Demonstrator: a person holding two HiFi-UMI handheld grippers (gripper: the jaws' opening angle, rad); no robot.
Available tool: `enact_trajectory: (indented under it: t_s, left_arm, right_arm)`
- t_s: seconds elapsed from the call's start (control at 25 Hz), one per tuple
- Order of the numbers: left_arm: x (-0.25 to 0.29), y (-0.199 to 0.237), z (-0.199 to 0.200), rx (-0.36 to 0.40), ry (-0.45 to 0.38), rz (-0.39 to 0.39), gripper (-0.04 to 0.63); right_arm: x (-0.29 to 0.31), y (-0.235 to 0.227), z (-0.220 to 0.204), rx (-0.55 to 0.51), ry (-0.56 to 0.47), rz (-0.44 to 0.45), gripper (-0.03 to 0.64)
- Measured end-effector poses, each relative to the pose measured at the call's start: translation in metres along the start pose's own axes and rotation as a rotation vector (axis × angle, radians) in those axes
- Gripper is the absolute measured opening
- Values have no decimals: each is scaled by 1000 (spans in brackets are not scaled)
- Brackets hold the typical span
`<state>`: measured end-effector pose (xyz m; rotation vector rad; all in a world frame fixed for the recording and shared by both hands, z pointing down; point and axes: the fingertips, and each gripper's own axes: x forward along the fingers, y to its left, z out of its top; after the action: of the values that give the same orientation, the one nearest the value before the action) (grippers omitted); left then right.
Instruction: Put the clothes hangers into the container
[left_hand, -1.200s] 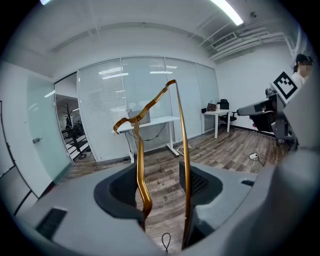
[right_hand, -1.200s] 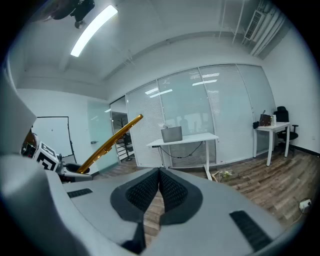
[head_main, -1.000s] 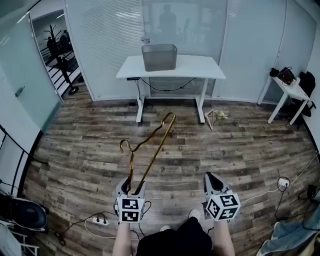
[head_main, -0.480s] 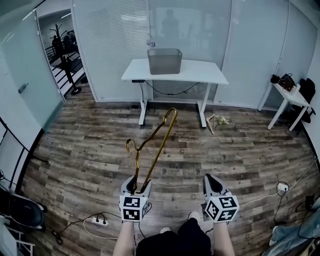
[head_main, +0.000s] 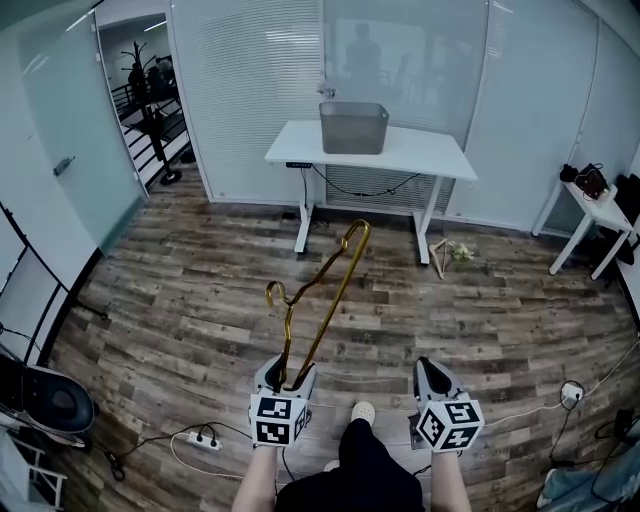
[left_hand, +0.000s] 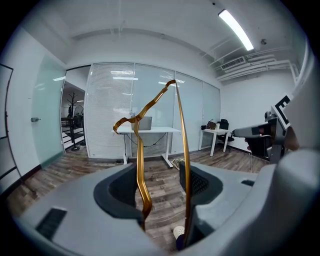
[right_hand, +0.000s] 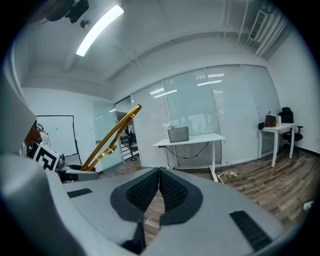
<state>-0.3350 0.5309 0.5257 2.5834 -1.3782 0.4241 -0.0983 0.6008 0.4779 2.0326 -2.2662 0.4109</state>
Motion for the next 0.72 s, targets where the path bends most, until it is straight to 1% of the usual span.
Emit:
enact_trajectory:
  t_s: [0.16,0.32,0.52,0.72]
  left_arm:
    - [8,4,0,10,6,10,261]
    - [24,11,4,1,10,18,261]
    - [57,14,13,1,19,26,261]
    - [103,16,29,8,20,37,261]
  right_arm:
    - [13,1,-4,4,11,19,28]
    - [33,-6,-1,8,17,30,28]
    - [62,-31,9,15,19,29,28]
    - [99,-64,27,10,16,35,28]
